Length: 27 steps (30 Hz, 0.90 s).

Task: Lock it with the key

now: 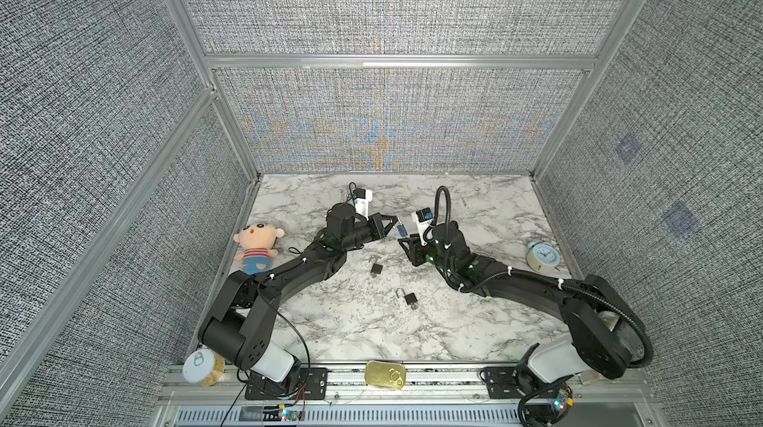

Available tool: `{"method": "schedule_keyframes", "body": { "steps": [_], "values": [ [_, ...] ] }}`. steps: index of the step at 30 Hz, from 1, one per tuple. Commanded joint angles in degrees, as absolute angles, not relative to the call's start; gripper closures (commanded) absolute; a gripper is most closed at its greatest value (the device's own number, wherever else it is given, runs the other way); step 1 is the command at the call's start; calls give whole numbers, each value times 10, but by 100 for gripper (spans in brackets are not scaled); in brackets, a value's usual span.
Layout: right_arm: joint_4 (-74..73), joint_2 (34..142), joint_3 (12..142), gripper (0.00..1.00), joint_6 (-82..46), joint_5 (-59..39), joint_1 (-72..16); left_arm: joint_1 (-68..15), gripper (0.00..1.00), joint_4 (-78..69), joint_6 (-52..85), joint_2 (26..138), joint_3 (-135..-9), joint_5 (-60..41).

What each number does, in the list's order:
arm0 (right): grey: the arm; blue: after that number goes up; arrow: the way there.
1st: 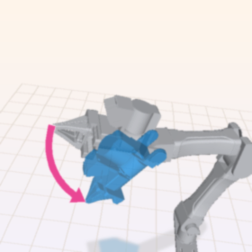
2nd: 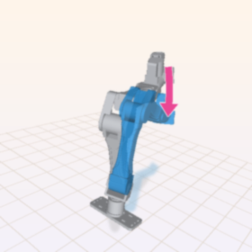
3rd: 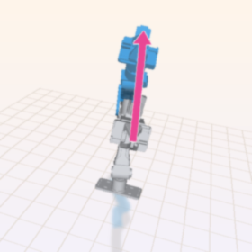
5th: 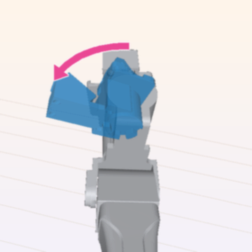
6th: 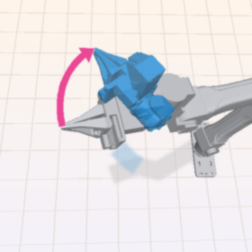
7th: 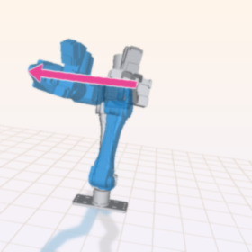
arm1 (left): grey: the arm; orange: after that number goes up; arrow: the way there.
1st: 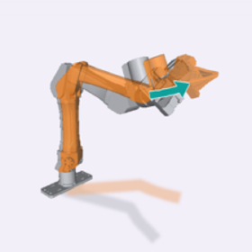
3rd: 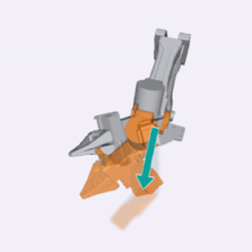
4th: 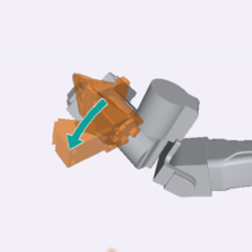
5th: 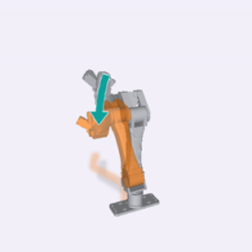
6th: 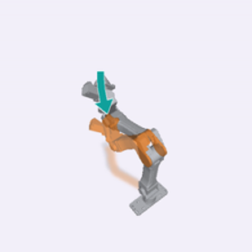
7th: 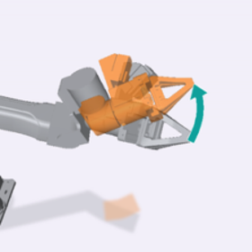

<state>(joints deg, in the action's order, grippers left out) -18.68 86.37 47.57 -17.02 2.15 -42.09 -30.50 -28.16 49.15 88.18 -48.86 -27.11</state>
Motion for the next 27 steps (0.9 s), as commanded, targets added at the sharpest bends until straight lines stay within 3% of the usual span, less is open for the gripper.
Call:
{"method": "schedule_keyframes", "body": {
  "steps": [1,16,27],
  "values": [
    [-209,870,484,58,-162,32,-421,-306,100,-285,489,879,-494,-275],
    [-216,887,501,73,-152,40,-419,-308,100,-286,490,879,-495,-277],
    [-226,888,503,73,-155,44,-416,-308,100,-289,491,883,-495,-279]
  ]
}}
